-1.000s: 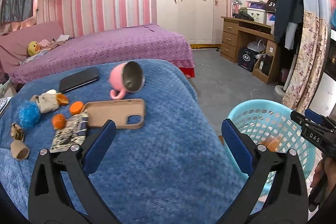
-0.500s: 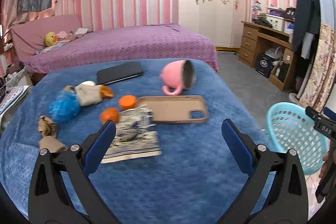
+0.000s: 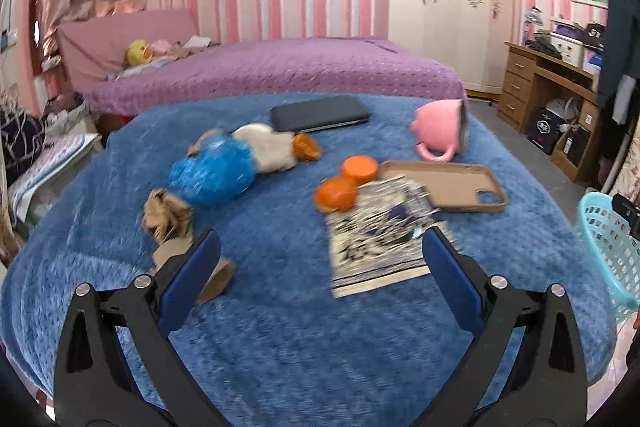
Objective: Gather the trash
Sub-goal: 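Grasp the second tan stocking on the blanket with the left tool, then grasp the black-and-white printed snack packet with the right tool, then carry both items to the basket and open the left tool to drop the stocking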
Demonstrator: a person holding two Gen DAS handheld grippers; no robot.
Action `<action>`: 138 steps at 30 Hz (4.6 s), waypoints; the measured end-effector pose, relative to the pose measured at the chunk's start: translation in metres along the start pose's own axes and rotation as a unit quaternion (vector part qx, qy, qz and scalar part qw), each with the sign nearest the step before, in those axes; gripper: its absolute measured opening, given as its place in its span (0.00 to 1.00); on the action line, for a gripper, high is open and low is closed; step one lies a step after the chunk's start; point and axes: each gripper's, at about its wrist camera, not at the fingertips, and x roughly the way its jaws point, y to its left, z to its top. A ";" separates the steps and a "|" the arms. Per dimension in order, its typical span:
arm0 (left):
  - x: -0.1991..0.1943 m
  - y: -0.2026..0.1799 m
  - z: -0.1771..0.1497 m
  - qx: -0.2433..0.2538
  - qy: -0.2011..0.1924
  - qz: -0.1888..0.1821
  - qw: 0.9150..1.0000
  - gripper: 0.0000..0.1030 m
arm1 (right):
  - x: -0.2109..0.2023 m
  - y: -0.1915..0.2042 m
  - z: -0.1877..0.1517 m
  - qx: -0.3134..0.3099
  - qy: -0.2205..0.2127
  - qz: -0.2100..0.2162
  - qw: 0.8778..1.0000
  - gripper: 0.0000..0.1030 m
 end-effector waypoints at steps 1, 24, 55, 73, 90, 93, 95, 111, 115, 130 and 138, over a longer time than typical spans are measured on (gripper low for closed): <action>0.001 0.004 -0.002 -0.002 0.001 0.002 1.000 0.95 | 0.000 0.004 0.000 -0.002 0.000 0.001 1.000 0.96; 0.038 0.090 -0.019 -0.004 0.074 0.023 0.997 0.94 | 0.011 0.069 -0.002 -0.040 0.027 0.023 0.999 0.96; 0.041 0.115 -0.001 -0.029 0.054 0.035 0.997 0.53 | 0.043 0.241 -0.020 -0.120 0.123 0.198 0.965 0.66; 0.032 0.063 0.006 -0.014 0.029 0.014 0.999 0.53 | 0.011 0.174 0.015 -0.084 0.030 0.208 0.974 0.15; 0.017 0.007 0.009 -0.017 0.011 0.010 1.000 0.53 | 0.006 0.086 0.015 -0.050 0.030 0.186 0.981 0.15; 0.014 -0.010 0.012 -0.007 0.006 0.010 1.000 0.53 | 0.003 0.064 0.016 -0.042 0.027 0.176 0.983 0.15; 0.010 -0.021 0.016 -0.002 0.002 0.007 1.000 0.53 | 0.003 0.051 0.016 -0.035 0.026 0.169 0.985 0.15; 0.003 -0.115 0.027 0.011 -0.003 -0.051 0.999 0.53 | 0.005 -0.061 0.004 0.019 0.033 0.101 0.994 0.15; 0.004 -0.146 0.028 0.022 -0.002 -0.070 0.997 0.53 | 0.008 -0.090 -0.001 0.027 0.039 0.076 0.996 0.15; -0.010 -0.279 0.015 0.077 -0.003 -0.152 0.985 0.53 | 0.017 -0.161 -0.019 0.057 0.060 0.021 0.996 0.15; -0.026 -0.338 0.005 0.118 -0.004 -0.186 0.975 0.53 | 0.016 -0.180 -0.025 0.075 0.062 0.010 0.995 0.15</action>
